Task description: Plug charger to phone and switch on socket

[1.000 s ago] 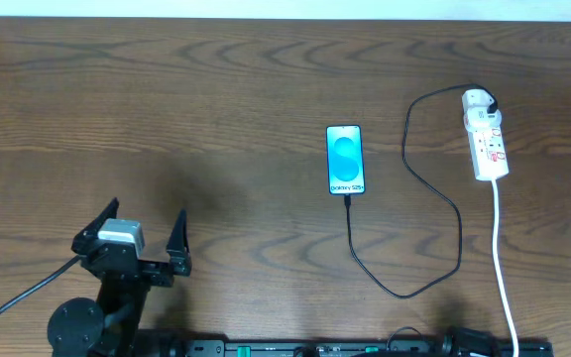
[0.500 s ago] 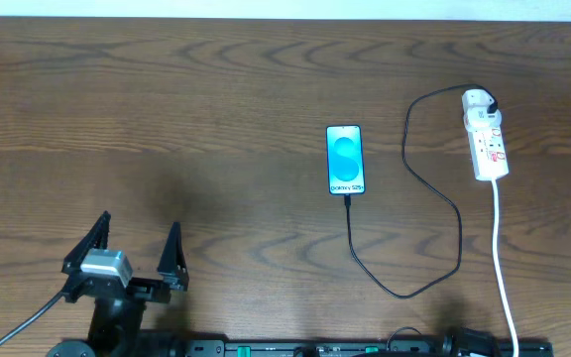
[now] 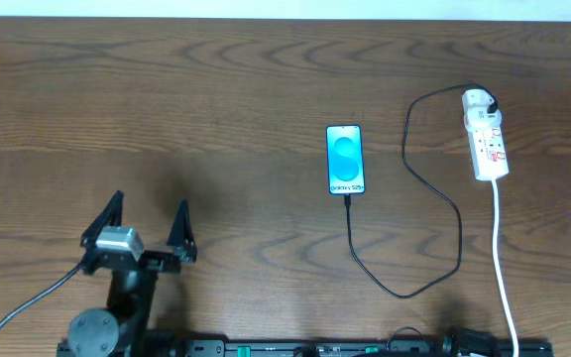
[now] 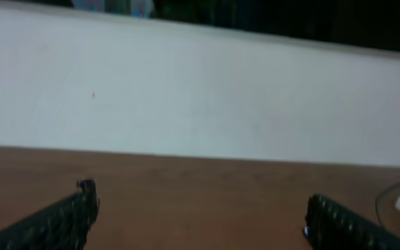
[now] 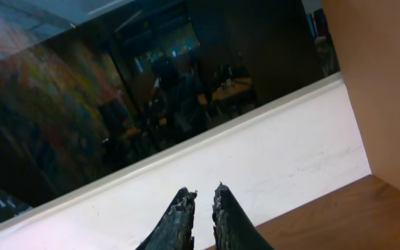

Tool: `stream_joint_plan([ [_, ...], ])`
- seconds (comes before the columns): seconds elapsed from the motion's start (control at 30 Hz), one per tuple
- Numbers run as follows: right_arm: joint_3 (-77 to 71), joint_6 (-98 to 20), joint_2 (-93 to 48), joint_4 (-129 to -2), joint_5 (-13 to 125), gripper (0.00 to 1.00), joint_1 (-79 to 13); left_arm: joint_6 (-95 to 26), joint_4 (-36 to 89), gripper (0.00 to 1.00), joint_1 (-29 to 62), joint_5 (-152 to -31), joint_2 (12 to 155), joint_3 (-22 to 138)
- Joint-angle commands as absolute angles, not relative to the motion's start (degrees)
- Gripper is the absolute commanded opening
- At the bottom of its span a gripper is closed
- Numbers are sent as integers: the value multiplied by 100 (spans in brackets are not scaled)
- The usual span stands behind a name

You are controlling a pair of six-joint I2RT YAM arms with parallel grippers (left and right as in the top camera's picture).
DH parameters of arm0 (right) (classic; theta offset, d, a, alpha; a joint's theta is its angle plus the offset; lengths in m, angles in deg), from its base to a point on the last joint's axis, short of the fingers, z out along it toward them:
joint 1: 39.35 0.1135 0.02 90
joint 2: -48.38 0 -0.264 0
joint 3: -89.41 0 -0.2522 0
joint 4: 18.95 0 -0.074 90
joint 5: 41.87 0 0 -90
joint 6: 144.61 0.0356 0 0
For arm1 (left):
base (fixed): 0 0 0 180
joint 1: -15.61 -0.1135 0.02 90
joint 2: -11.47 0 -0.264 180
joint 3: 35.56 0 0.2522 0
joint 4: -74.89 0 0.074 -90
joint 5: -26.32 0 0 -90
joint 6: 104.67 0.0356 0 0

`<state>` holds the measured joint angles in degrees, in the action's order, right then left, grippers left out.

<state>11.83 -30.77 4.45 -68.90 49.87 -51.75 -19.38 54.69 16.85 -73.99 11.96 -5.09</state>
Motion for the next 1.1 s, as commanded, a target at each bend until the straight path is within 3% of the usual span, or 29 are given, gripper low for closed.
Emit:
stream_joint_plan([
  [0.0, 1192, -3149, 456, -6894, 5024, 9, -5162, -2145, 5911, 98, 1698, -7344, 1161, -979],
  [0.6, 1192, -3147, 456, -6899, 5026, 8, -5162, -2097, 6720, 98, 1698, -6752, 1163, -2164],
  [1.07, 1192, -3145, 456, -6914, 5026, 8, -5162, -1968, 5725, 98, 1698, -6748, 1189, -2157],
])
